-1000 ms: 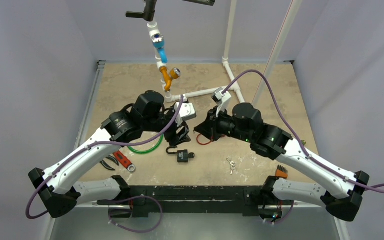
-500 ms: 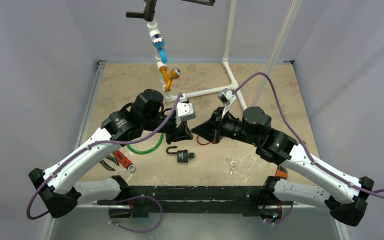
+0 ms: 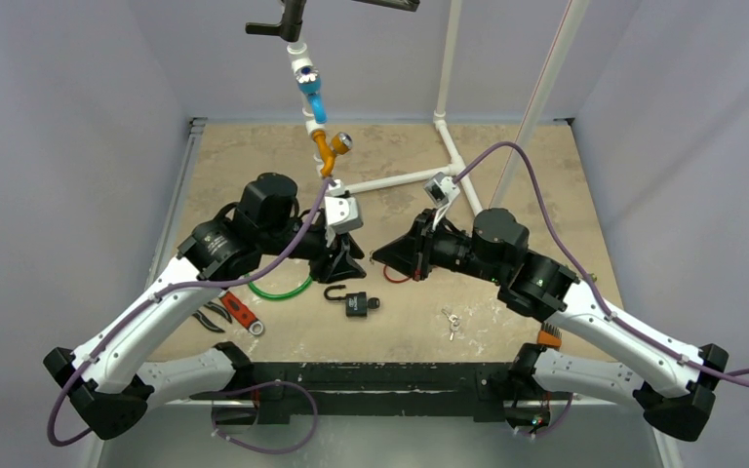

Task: Unlock with the key
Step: Pick up the key from the center of the board.

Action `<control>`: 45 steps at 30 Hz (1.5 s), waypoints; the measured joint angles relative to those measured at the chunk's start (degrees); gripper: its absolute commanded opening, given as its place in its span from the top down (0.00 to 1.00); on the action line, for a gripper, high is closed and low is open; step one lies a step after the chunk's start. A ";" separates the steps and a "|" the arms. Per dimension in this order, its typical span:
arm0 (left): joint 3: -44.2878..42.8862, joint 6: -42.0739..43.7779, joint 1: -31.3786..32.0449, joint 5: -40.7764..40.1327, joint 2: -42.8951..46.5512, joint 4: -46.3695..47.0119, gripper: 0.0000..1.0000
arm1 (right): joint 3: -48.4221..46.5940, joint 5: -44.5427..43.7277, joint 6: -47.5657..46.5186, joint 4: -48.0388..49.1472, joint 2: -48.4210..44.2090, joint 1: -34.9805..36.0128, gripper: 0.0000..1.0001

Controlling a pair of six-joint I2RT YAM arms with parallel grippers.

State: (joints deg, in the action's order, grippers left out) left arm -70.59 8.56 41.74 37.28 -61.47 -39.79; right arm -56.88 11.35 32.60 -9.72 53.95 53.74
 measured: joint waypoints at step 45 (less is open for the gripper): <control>4.02 2.97 0.81 0.87 5.73 3.96 1.00 | 2.43 -0.31 2.80 3.45 -1.53 0.15 1.00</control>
State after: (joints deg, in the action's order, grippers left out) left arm -66.57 11.53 42.54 38.15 -55.75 -35.83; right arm -54.46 11.05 35.40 -6.26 52.42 53.89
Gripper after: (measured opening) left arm 0.012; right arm 0.005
